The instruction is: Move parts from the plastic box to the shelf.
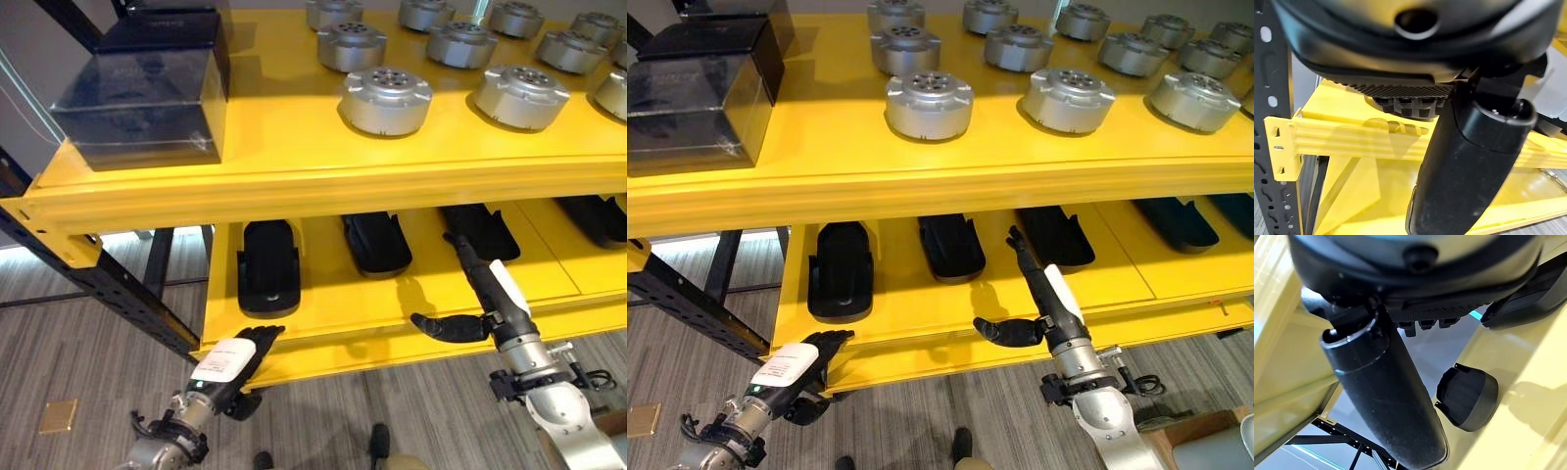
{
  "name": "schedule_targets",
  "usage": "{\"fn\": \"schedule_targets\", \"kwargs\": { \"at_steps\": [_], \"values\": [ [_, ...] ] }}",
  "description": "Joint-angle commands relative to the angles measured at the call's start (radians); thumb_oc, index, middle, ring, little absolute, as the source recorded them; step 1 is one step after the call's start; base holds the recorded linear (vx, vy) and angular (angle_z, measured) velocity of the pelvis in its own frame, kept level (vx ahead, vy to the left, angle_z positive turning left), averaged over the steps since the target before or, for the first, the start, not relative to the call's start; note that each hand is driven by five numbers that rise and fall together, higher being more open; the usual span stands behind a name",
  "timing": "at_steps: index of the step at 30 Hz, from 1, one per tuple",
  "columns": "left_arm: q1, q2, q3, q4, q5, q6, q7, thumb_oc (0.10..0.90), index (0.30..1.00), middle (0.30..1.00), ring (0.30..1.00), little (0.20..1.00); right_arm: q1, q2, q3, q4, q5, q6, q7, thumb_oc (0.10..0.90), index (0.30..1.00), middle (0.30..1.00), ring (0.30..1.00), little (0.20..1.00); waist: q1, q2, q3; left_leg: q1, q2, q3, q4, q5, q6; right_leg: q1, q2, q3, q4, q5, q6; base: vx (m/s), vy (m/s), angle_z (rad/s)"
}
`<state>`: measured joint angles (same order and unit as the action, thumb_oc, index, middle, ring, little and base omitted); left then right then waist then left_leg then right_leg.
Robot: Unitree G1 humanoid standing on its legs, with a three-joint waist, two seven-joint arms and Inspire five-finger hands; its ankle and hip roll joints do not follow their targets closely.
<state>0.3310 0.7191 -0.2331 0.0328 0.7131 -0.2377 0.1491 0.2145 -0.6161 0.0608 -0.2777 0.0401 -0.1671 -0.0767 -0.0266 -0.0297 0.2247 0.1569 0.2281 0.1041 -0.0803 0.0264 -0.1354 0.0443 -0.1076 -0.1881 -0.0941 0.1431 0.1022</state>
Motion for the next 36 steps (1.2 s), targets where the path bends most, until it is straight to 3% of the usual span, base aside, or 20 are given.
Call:
{"fn": "schedule_targets", "kwargs": {
  "at_steps": [1,36],
  "values": [
    [-0.082,0.001,0.013,-0.01,-0.009,-0.022,0.081,0.9,1.0,1.0,1.0,1.0,-0.13,-0.029,-0.046,-0.097,0.003,-0.101,-0.066,0.9,1.0,1.0,1.0,1.0,-0.013,-0.031,-0.016,-0.025,0.055,-0.017,0.042,0.036,-0.019,0.051,0.0,-0.045,0.079,-0.099,0.015,0.0,0.0,0.0],
    [-0.237,-0.098,-0.072,0.276,0.039,0.072,0.15,0.9,1.0,1.0,1.0,1.0,-0.137,-0.026,-0.006,-0.076,0.011,-0.099,-0.072,0.9,1.0,1.0,1.0,1.0,-0.037,-0.04,-0.033,-0.006,0.056,0.007,0.044,0.018,-0.021,0.053,-0.001,-0.028,0.081,-0.108,0.018,0.01,0.002,-0.01]
  ]
}}
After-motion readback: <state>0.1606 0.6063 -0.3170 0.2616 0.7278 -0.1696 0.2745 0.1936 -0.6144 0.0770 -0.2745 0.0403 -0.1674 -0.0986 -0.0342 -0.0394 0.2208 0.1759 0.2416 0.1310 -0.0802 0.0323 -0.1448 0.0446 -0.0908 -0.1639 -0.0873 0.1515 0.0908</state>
